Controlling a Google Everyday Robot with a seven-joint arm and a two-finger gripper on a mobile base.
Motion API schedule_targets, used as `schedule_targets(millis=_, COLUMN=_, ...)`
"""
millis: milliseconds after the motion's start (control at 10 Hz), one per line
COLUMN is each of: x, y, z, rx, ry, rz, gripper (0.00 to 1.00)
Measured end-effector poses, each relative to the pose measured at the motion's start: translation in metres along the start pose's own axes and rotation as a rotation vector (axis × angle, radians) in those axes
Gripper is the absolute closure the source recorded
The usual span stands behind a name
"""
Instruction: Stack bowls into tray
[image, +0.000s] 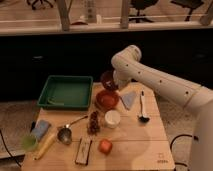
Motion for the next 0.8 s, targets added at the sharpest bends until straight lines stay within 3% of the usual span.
schedule_targets(millis=800, x=0.0063, y=0.0042, z=0.0015, rx=0.012, ry=-0.018, rz=-0.017, gripper=0.98)
